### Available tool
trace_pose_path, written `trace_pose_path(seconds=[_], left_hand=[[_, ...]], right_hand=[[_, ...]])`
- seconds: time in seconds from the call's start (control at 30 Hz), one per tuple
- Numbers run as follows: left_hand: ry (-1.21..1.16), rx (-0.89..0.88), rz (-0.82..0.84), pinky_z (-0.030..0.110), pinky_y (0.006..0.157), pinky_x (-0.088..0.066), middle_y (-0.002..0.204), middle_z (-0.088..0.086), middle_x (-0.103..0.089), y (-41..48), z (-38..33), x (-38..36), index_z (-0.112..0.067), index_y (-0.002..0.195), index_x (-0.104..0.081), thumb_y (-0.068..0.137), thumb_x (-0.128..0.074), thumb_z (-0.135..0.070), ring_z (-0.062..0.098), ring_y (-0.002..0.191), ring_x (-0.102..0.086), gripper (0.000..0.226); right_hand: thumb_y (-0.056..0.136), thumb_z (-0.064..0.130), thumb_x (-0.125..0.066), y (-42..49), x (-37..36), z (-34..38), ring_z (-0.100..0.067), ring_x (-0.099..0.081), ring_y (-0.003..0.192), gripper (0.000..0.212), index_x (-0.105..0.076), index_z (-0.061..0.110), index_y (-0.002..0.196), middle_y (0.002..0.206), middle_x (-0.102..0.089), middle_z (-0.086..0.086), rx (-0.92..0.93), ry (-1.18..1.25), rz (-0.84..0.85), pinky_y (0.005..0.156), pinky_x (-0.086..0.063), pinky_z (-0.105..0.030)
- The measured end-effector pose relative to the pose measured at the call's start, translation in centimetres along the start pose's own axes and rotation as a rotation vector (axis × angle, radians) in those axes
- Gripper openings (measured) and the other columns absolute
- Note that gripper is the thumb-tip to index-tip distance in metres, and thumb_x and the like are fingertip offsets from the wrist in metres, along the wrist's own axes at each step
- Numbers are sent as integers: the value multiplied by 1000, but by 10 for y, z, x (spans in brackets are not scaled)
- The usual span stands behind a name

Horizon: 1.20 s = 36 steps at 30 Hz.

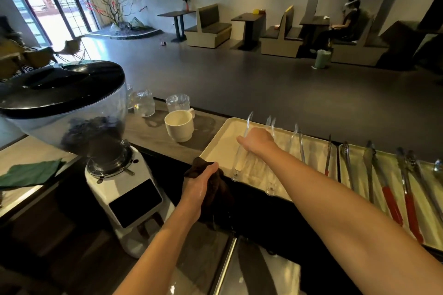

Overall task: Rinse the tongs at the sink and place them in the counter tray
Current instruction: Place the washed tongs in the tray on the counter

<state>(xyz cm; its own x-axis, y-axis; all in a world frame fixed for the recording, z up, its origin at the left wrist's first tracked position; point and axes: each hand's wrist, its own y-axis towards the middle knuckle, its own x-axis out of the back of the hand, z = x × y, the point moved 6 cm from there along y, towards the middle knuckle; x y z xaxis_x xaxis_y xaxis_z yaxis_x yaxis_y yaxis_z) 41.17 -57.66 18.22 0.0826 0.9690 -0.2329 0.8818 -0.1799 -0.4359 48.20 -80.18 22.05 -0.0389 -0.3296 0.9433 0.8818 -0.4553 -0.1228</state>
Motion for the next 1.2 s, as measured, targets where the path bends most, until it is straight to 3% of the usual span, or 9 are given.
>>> trace_pose_path(seconds=[0.13, 0.37, 0.5, 0.6, 0.73, 0.87, 1.0, 1.13, 1.2], left_hand=[[-18, -28, 1, 33, 75, -55, 93, 8, -74, -3, 1, 1, -17, 94, -72, 79, -79, -32, 25, 91, -70, 23], [-48, -44, 60, 38, 80, -58, 95, 11, -77, -25, 3, 25, -13, 100, -73, 80, -77, -26, 24, 85, -74, 24], [-50, -62, 39, 42, 90, -56, 101, 14, -75, -38, 8, 56, -11, 98, -73, 81, -76, -25, 28, 94, -73, 23], [-37, -87, -20, 38, 82, -55, 97, 11, -76, -57, 15, 95, -11, 100, -71, 84, -72, -24, 26, 92, -72, 21], [-90, -108, -145, 42, 91, -55, 103, 16, -75, -83, 31, 165, -5, 107, -72, 73, -79, -32, 29, 98, -71, 44], [-130, -124, -276, 39, 80, -55, 94, 15, -74, -118, 49, 237, -5, 96, -75, 80, -73, -23, 29, 91, -69, 24], [-168, -81, -368, 47, 89, -52, 103, 22, -72, -156, 70, 312, -2, 97, -76, 63, -77, -37, 37, 94, -68, 49], [-227, -79, -489, 49, 98, -50, 104, 19, -74, -199, 86, 380, -4, 98, -76, 62, -76, -34, 36, 99, -69, 46], [-242, -75, -548, 42, 87, -54, 100, 18, -74, -226, 91, 408, -5, 91, -76, 75, -73, -28, 32, 85, -70, 28]], right_hand=[[96, 61, -47, 0, -3, -1, -30, -64, 107, 65, -55, 3, 126, 119, -67, -12, -9, -3, -70, 73, -40, -32], [101, 59, -34, -59, 24, 38, -26, -68, 88, 63, -38, 11, 142, 105, -69, -9, 189, -129, -314, 62, -39, -33], [100, 59, -34, -112, -4, 68, -26, -64, 87, 48, -50, 18, 120, 102, -68, -3, 377, 9, -207, 66, -42, -35], [99, 57, -41, -160, -32, 97, -27, -65, 89, 41, -54, 21, 112, 97, -69, -3, 459, 115, -119, 66, -41, -35], [99, 57, -43, -218, -77, 148, -24, -66, 93, 40, -57, 22, 111, 97, -69, 0, 574, 185, 14, 68, -42, -34], [98, 55, -48, -276, -123, 195, -24, -66, 90, 35, -58, 23, 105, 91, -69, 1, 684, 292, 86, 64, -36, -31], [98, 53, -50, -334, -163, 242, -25, -66, 90, 29, -58, 25, 96, 91, -70, 0, 787, 344, 146, 64, -33, -32], [99, 52, -48, -389, -195, 286, -26, -64, 92, 32, -58, 22, 102, 96, -69, -3, 866, 326, 208, 66, -34, -32], [100, 52, -46, -415, -213, 304, -27, -63, 91, 31, -55, 22, 99, 91, -67, -2, 886, 301, 243, 67, -33, -33]])
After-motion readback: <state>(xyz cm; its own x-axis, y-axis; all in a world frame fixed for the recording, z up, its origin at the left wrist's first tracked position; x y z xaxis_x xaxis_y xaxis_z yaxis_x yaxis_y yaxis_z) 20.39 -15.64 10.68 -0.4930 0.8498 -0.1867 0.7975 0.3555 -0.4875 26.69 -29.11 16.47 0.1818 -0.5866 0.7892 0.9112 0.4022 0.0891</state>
